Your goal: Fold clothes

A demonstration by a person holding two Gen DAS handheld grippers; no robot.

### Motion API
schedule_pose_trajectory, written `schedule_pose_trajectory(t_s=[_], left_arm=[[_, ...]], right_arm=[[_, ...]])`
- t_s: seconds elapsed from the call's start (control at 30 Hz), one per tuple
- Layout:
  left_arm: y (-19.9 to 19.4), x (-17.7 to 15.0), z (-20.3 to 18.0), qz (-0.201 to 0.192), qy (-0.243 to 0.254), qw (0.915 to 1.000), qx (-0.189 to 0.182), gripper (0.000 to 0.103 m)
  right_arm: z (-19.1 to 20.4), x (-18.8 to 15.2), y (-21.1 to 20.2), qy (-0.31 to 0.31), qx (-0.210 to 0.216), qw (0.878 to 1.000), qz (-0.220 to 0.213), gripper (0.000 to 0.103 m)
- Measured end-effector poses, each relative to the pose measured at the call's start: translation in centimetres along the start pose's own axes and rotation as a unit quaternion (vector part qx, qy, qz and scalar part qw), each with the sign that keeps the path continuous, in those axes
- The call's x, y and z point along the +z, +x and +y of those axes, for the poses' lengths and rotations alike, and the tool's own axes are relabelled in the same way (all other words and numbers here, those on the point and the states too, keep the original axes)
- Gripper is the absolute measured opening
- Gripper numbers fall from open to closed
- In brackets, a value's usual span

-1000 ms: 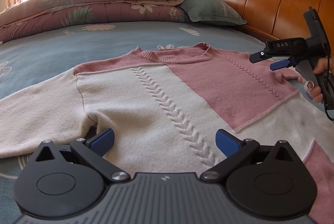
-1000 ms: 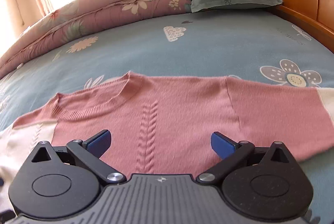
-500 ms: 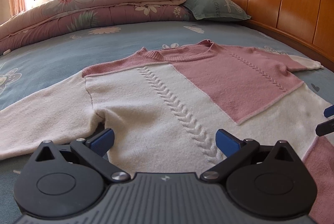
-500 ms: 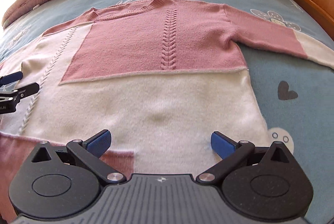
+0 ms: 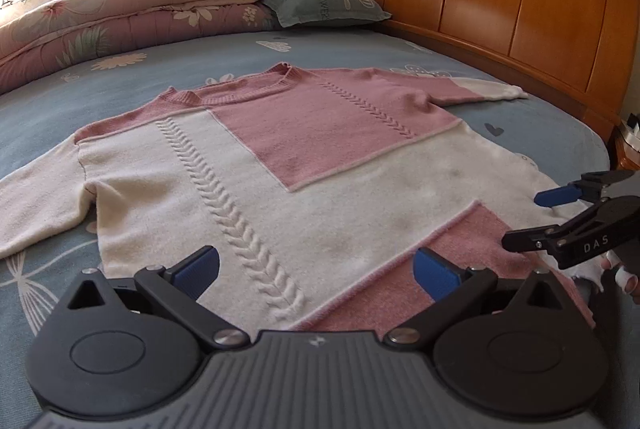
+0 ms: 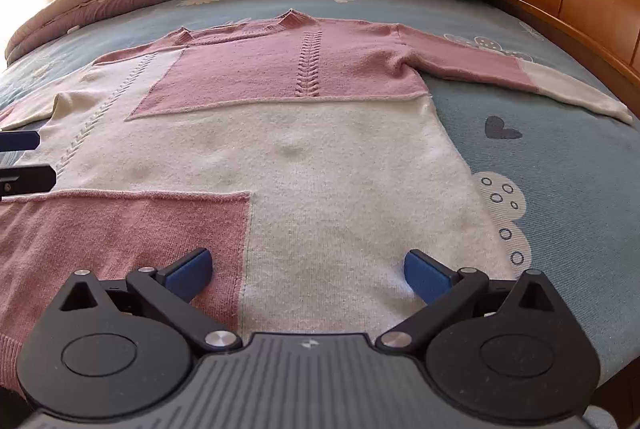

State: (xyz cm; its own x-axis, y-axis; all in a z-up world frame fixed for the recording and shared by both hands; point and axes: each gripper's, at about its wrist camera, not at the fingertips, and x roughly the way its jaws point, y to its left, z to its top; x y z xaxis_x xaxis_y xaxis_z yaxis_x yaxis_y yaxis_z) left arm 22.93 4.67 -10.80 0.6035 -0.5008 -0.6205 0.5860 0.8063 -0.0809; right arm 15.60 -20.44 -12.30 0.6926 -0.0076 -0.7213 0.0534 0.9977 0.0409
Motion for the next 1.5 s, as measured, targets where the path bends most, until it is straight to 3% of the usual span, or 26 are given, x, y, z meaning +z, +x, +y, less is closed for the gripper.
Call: schedule_pose_trajectory(t_s=[0.13,0.2,0.37,0.6,0.93,0.97,1.17,1.3,1.37,1.5], left_arm=[[0.7,-1.8,-1.5,0.040,-0.013,0.9991,0.004,0.102],[0.1,-2.9,-2.5,0.029,0.006,0.9988,0.040,0.102],[-2.2,-4.9,-4.4,0.016,-0.013,0.9959,0.088,0.102],[-3.1,-4.2,-7.0,0.042,-0.054,0.9891,0.130,0.102],[0.8,1.9,-12.4,-0.001,-0.097,0.9953,0.009,0.102],[1.4,1.8,-12.6,0.003,-0.116,0.9932,-0.014,0.102],[1.4,-1.0,-13.2,0.031,-0.178,0.9819,-0.056,0.102],[0.2,-2.4,-12.9,0.049,-0.228,0.9683,-0.090,0.102],[-0.8,-2.6,-12.1,0.043,-0.247,0.9638,-0.091,0.102],[-1.8,-2.0,-10.0,0.009,-0.257,0.9651,-0.051,0.102]], right_arm=[[-0.1,-1.1,-0.6,-0.003,0.004,1.000,-0.019,0.103],[-0.4,-1.9,-0.9,-0.011,0.015,0.999,-0.037,0.103],[-1.0,-3.6,-1.5,-0.030,0.035,0.996,-0.081,0.103],[-1.2,-4.5,-1.8,-0.050,0.050,0.992,-0.107,0.103],[-2.7,-4.5,-2.7,-0.058,0.074,0.992,-0.080,0.103],[-2.9,-4.6,-2.8,-0.058,0.075,0.992,-0.080,0.103],[-3.5,-4.8,-3.0,-0.060,0.079,0.992,-0.080,0.103],[-3.2,-4.9,-3.0,-0.069,0.073,0.992,-0.079,0.103],[-3.1,-4.9,-3.0,-0.069,0.072,0.992,-0.079,0.103],[-3.3,-5.2,-3.1,-0.062,0.072,0.992,-0.088,0.103]])
